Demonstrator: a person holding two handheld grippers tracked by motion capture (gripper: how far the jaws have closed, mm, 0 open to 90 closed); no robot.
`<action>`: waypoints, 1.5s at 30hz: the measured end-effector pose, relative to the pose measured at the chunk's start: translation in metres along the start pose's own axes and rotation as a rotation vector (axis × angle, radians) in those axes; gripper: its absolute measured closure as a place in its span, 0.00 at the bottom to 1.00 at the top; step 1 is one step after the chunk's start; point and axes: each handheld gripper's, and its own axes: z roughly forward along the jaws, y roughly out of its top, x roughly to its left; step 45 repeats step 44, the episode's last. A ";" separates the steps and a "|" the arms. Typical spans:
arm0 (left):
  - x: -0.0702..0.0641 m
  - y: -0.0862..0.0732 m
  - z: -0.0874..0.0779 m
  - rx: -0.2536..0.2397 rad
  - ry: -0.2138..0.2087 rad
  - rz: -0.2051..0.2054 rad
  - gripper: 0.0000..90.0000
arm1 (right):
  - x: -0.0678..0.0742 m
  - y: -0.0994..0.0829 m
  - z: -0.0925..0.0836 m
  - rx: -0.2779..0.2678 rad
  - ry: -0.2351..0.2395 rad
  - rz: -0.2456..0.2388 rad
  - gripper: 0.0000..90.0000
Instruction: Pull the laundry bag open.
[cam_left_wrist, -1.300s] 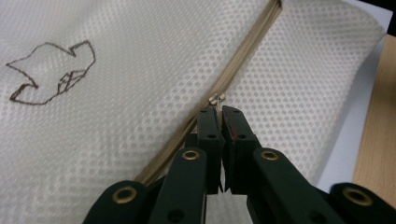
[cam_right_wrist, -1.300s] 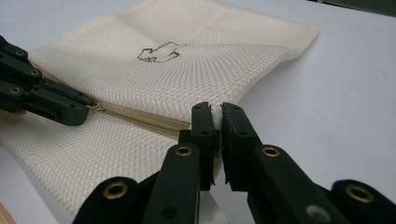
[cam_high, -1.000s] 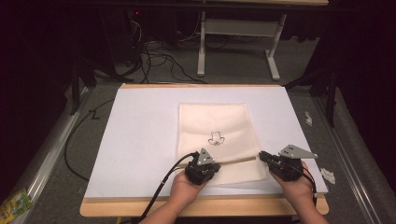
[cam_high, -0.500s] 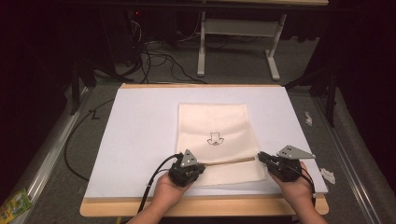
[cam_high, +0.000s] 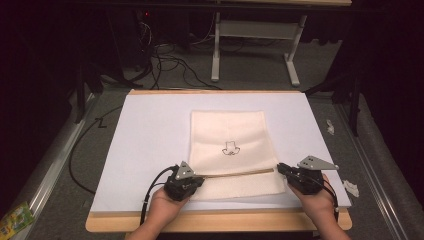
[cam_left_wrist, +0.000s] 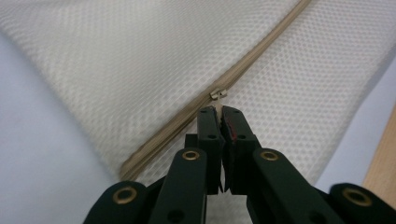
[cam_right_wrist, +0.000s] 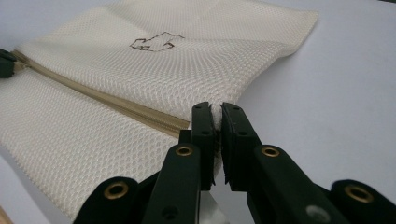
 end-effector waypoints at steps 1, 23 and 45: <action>0.002 -0.001 -0.001 0.007 0.007 -0.001 0.97 | 0.000 0.000 0.000 -0.001 -0.004 -0.003 0.95; 0.032 -0.026 -0.020 0.004 -0.048 -0.113 0.96 | -0.015 -0.011 0.001 0.008 -0.028 0.037 0.94; 0.057 -0.025 -0.066 -0.230 0.312 -0.066 0.24 | -0.062 -0.027 -0.025 -0.075 -0.178 0.118 0.28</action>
